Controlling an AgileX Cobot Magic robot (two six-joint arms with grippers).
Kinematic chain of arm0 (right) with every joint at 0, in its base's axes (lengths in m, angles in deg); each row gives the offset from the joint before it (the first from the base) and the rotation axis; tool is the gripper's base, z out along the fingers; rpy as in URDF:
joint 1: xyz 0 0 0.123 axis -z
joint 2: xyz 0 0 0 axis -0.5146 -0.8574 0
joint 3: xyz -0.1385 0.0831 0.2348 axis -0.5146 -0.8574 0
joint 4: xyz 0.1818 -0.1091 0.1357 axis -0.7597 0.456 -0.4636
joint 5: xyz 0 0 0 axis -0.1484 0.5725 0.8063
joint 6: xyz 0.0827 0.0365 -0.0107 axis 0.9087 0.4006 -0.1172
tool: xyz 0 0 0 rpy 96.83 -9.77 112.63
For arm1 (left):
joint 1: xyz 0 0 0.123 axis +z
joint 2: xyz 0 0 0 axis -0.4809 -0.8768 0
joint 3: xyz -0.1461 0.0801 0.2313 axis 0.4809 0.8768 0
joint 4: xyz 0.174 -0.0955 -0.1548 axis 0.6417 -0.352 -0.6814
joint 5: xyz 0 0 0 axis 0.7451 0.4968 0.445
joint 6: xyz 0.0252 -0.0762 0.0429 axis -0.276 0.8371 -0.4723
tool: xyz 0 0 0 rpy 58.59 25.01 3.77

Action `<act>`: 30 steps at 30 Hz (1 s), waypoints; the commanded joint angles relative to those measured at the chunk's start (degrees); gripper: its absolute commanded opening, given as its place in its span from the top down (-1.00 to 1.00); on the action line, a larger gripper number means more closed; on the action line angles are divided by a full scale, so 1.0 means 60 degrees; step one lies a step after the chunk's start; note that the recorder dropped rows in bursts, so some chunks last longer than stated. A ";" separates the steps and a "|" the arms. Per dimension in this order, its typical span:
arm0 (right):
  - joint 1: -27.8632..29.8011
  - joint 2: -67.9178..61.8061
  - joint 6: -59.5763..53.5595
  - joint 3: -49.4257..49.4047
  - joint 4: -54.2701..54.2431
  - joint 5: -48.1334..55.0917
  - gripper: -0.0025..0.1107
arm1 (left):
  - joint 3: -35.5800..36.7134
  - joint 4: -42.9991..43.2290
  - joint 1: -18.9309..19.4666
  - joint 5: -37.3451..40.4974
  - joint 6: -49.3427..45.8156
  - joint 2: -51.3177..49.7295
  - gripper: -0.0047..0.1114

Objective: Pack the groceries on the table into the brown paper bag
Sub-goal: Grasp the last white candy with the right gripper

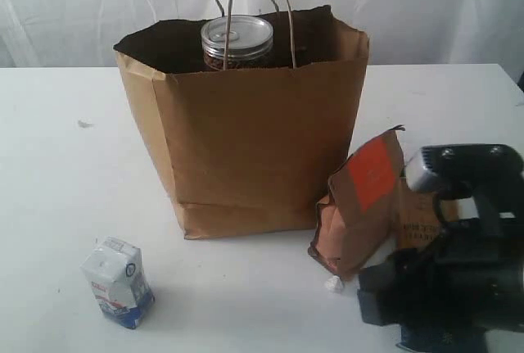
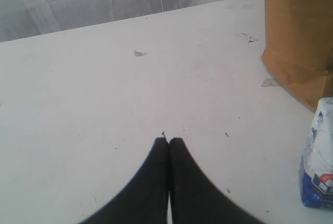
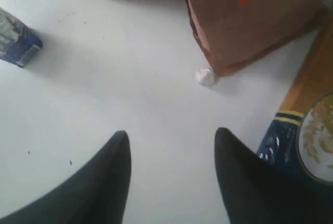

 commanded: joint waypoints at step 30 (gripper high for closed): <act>0.0389 -0.6692 0.0082 0.1969 0.0702 -0.1524 0.22 | 0.0040 -0.0006 0.0031 -0.0028 0.0012 0.0049 0.92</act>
